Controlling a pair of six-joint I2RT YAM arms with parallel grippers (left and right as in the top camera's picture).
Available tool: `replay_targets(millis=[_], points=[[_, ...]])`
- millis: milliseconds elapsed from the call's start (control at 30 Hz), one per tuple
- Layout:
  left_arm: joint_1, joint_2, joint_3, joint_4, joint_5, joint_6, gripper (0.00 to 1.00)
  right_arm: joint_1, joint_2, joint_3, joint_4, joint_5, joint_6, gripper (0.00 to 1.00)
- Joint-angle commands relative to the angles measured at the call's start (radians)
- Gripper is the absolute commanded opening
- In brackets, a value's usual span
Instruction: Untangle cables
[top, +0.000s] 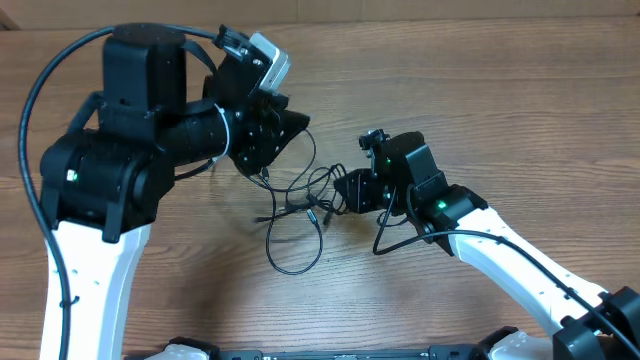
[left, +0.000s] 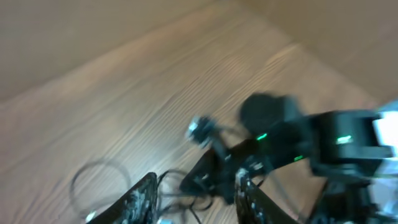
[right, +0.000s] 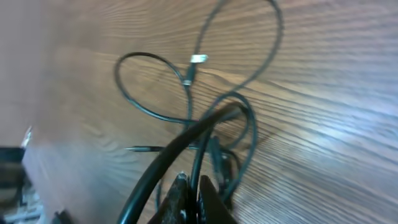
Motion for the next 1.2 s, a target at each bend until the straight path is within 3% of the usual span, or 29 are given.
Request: replay_targets(millis=[0, 200, 433, 800, 1033, 1167], points=[[-0.006, 0.047, -0.010, -0.033, -0.137, 0.001, 0.42, 0.001, -0.038, 0.091, 0.019, -0.098, -0.043, 0.04], [-0.007, 0.140, -0.010, -0.080, -0.146, 0.001, 0.43, 0.001, -0.040, 0.140, 0.103, -0.305, -0.042, 0.04], [-0.007, 0.263, -0.010, -0.120, -0.147, 0.002, 0.40, -0.001, -0.040, 0.143, 0.162, -0.304, -0.039, 0.04], [-0.007, 0.364, -0.010, -0.218, -0.138, 0.001, 0.52, -0.096, -0.040, 0.143, 0.161, -0.271, -0.038, 0.04], [-0.009, 0.373, -0.013, -0.238, 0.035, 0.002, 0.61, -0.118, -0.040, 0.143, 0.165, -0.272, -0.035, 0.04], [-0.012, 0.373, -0.017, -0.239, 0.045, 0.002, 0.59, -0.118, -0.040, 0.143, 0.167, -0.272, -0.035, 0.04]])
